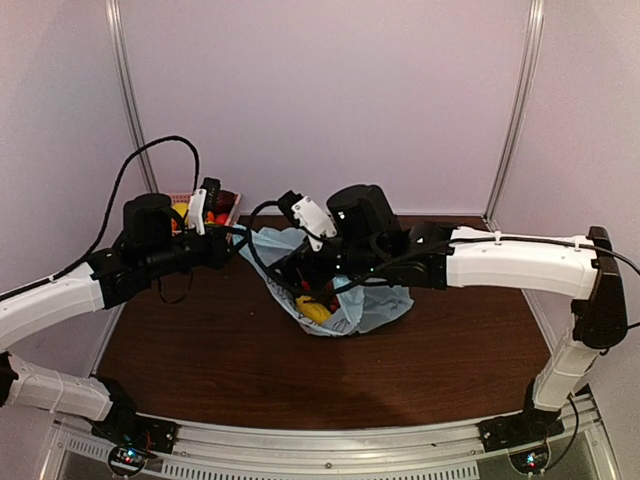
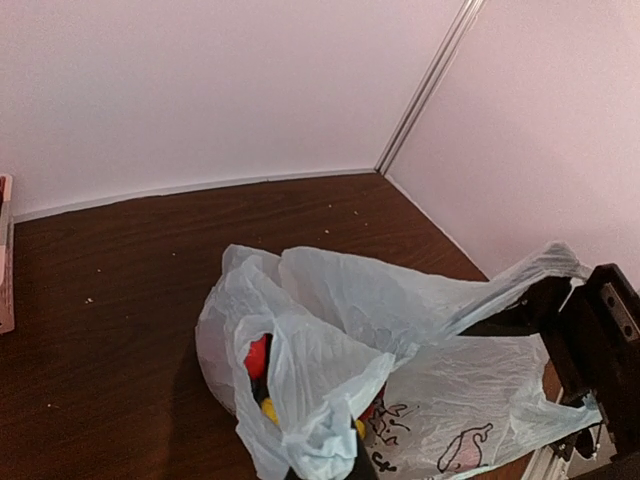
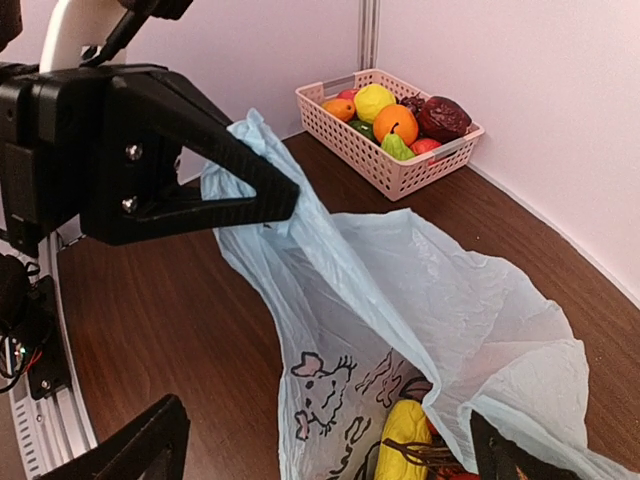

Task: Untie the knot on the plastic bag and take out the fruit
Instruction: Adjust the bag opening for the takeout bag.

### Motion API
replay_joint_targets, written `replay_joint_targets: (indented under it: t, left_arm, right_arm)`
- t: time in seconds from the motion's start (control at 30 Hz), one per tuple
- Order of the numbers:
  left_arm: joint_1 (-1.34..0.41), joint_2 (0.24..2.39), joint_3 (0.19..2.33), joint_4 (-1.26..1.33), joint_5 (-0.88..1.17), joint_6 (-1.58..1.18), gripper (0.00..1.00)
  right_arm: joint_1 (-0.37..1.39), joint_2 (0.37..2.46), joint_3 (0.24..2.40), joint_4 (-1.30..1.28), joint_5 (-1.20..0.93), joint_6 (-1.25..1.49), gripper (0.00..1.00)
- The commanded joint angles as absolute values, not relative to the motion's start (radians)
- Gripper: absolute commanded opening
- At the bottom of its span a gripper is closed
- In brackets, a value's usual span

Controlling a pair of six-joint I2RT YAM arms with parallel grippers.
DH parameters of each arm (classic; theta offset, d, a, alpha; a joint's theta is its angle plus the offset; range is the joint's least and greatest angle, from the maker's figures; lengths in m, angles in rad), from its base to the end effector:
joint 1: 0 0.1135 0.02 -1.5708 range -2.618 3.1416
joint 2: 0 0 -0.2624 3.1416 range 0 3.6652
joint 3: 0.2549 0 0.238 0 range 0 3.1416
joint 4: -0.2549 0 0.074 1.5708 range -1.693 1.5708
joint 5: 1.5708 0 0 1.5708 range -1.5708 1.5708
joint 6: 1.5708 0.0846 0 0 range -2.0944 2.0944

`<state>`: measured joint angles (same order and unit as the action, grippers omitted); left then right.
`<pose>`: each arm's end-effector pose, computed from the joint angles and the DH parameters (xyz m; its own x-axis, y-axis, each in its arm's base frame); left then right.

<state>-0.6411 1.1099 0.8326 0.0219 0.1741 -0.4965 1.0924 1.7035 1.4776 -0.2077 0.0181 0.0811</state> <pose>0.2264 -0.1873 0.3034 -0.5226 -0.1954 -0.8299 0.5396 0.6778 -0.4994 0.2023 0.3868 0.3139 -0.2641 -0.3333 -0.9051 -0.8615 0.5035 0.0659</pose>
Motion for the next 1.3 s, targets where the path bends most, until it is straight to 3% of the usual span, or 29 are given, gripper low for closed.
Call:
replay_joint_targets:
  t: [0.0, 0.3, 0.47, 0.67, 0.93, 1.27]
  left_arm:
    - [-0.635, 1.091, 0.839, 0.048, 0.19, -0.506, 0.0]
    - [-0.635, 1.072, 0.804, 0.045, 0.148, -0.526, 0.0]
    - [-0.635, 1.063, 0.788, 0.028, 0.091, -0.532, 0.0]
    - [-0.609, 1.078, 0.824, -0.059, 0.041, -0.504, 0.0]
    - [-0.601, 1.157, 0.869, -0.068, 0.052, -0.499, 0.0]
    - [-0.601, 1.142, 0.891, -0.039, 0.108, -0.474, 0.0]
  right_arm:
    - [1.088, 1.707, 1.494, -0.021, 0.043, 0.098, 0.99]
    - [1.056, 1.636, 1.473, 0.188, -0.132, 0.19, 0.99]
    - [1.053, 1.52, 1.33, 0.3, -0.018, 0.19, 0.99]
    - [1.051, 1.38, 1.212, 0.247, 0.111, 0.167, 0.99]
    - [1.051, 1.2, 1.041, 0.306, 0.118, 0.28, 0.99]
    - [1.036, 1.422, 1.444, -0.479, 0.291, 0.016, 0.99]
